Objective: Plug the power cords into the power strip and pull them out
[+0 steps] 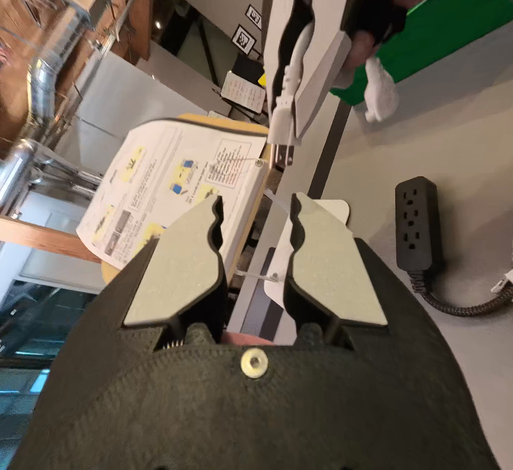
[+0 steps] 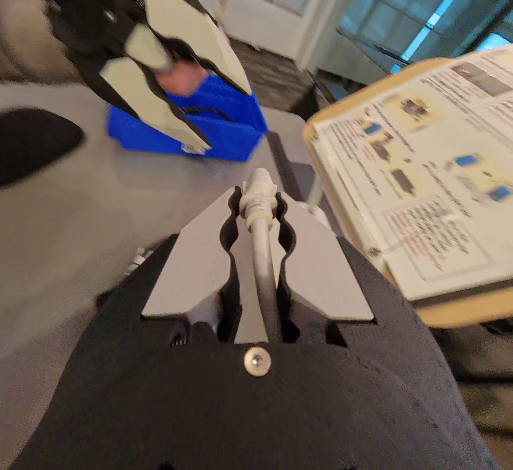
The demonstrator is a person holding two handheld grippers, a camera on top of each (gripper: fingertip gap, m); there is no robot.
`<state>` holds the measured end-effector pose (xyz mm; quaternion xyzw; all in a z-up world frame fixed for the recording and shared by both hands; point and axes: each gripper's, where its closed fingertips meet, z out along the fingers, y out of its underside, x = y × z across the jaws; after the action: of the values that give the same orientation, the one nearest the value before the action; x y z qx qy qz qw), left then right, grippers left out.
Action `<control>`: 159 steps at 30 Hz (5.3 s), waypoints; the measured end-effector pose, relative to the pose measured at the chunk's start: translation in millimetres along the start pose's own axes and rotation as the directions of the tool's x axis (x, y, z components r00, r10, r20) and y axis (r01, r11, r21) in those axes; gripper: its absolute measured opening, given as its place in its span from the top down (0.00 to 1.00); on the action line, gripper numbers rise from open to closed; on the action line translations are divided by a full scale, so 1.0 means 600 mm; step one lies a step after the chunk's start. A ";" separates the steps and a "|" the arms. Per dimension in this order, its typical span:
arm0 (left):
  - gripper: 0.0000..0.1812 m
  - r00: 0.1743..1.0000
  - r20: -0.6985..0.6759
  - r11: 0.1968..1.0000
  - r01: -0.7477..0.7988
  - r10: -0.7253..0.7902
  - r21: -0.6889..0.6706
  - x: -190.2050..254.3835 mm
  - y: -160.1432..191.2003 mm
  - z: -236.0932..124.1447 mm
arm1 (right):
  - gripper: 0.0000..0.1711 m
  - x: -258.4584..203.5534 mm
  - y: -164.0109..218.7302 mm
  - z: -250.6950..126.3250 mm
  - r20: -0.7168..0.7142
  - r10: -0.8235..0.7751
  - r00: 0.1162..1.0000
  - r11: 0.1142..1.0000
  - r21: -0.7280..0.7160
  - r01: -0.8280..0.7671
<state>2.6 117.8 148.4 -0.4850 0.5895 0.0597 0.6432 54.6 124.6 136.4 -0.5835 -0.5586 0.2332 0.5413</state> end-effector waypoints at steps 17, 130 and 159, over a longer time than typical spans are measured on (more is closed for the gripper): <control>0.73 0.897 -0.341 0.944 0.196 -0.282 -0.265 0.161 0.154 0.044 | 0.87 0.052 0.064 -0.009 -0.135 -0.007 0.991 0.991 -0.135 -0.012; 0.77 0.619 -0.588 0.853 0.410 -0.520 -0.323 0.316 0.165 0.116 | 0.87 -0.037 0.169 0.044 0.430 0.075 0.900 0.822 -0.537 0.189; 0.69 0.614 -0.571 0.835 0.345 -0.546 -0.428 0.301 0.190 0.099 | 0.87 -0.067 0.162 -0.021 0.356 0.061 0.932 0.839 -0.524 0.145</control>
<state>24.1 129.0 -71.9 -0.6894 0.6253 -0.2014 0.3054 93.5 104.0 40.0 -0.6472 -0.7037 0.1562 0.2481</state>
